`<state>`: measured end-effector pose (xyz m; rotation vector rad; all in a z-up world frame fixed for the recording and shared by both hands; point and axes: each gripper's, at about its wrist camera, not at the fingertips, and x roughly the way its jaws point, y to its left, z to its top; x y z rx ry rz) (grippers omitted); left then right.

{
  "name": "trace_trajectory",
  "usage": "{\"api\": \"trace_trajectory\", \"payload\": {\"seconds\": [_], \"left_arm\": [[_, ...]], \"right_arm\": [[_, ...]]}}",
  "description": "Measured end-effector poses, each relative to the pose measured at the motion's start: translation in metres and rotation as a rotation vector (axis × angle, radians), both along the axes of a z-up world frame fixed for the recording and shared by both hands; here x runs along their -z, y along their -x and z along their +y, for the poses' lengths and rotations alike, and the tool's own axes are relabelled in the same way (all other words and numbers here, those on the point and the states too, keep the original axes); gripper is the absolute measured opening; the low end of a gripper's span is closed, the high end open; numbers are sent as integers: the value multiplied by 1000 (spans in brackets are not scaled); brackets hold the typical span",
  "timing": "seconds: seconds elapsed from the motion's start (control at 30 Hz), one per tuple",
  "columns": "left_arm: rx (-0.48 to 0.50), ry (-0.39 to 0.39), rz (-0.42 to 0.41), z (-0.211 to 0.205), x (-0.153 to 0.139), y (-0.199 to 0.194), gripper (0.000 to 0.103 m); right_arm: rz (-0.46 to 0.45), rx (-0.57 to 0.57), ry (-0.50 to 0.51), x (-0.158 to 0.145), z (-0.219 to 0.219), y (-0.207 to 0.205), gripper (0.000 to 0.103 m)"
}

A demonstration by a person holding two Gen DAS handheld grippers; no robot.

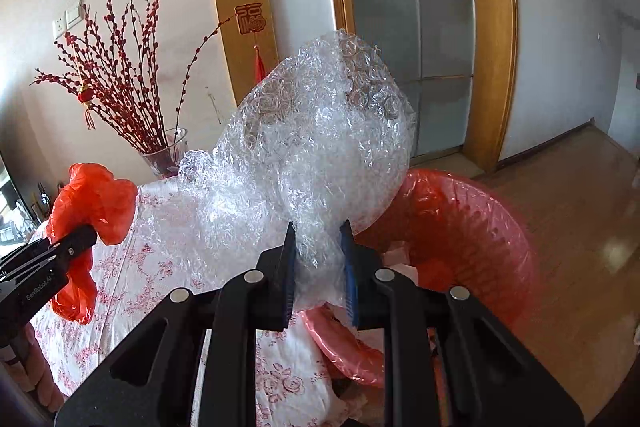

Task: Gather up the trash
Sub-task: 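Carry the red bag and the bubble wrap over the red-lined bin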

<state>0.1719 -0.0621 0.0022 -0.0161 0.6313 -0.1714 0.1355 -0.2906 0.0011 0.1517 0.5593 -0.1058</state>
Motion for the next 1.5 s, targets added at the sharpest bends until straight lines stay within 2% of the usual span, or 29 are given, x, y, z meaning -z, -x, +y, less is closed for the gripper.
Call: {"api": "trace_trajectory", "payload": {"seconds": [0.33, 0.6, 1.13, 1.5], "left_arm": [[133, 59, 32, -61, 7, 5, 33], [220, 66, 58, -105, 16, -4, 33], [324, 76, 131, -175, 41, -32, 34], [379, 53, 192, -204, 63, -52, 37]], "right_arm": [[-19, 106, 12, 5, -50, 31, 20], [-15, 189, 30, 12, -84, 45, 20], [14, 292, 50, 23, -123, 26, 21], [31, 287, 46, 25, -127, 6, 21]]}}
